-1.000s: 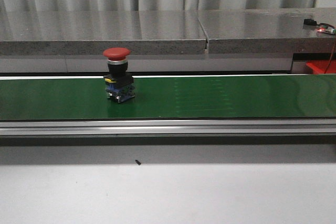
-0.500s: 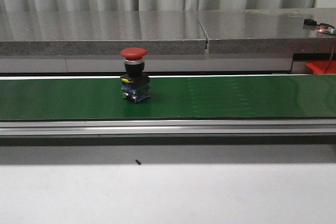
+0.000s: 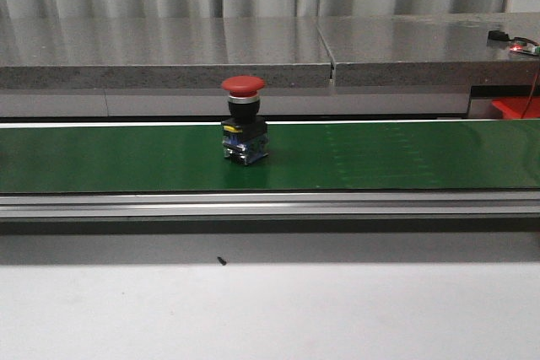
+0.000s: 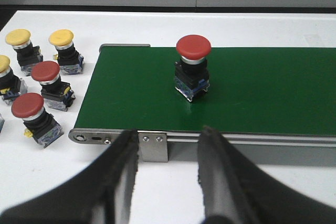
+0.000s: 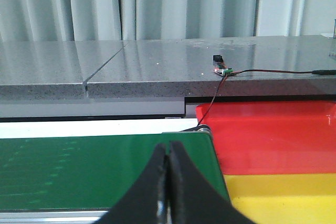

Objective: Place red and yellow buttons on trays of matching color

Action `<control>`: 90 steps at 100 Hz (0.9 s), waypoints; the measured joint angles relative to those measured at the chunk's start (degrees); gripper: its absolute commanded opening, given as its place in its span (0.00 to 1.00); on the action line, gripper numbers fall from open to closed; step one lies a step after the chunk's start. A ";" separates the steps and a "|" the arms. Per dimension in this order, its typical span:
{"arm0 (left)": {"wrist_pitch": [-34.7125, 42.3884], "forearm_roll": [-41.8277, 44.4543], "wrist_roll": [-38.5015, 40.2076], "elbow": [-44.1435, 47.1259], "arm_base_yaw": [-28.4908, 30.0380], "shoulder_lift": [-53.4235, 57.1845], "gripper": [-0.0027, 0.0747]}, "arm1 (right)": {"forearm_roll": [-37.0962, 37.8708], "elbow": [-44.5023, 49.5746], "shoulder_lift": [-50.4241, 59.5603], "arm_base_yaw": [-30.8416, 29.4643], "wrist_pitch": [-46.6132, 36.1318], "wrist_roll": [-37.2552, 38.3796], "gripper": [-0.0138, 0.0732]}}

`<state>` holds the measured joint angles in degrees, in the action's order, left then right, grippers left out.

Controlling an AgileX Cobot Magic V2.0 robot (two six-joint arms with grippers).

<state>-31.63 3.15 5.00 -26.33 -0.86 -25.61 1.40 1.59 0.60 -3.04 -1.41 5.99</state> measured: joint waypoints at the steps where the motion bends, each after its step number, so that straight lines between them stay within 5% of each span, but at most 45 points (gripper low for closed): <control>1: 0.14 -0.10 0.00 0.00 0.00 0.00 0.23 | 0.00 0.00 0.00 0.00 0.00 0.00 0.08; 14: 1.08 -0.31 0.00 0.00 0.00 0.00 0.01 | 0.00 0.00 0.00 0.00 0.00 0.00 0.08; 58: 2.02 -0.42 -0.03 0.00 0.00 0.00 0.01 | 0.00 -0.11 0.00 0.00 -4.20 0.00 0.08; 90: 2.24 -0.42 -0.03 0.00 0.00 0.00 0.01 | -0.38 -19.61 -10.21 0.00 15.26 0.00 0.08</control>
<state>-29.38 2.73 4.97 -26.33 -0.86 -25.61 1.02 -18.01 -9.61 -3.04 13.85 5.99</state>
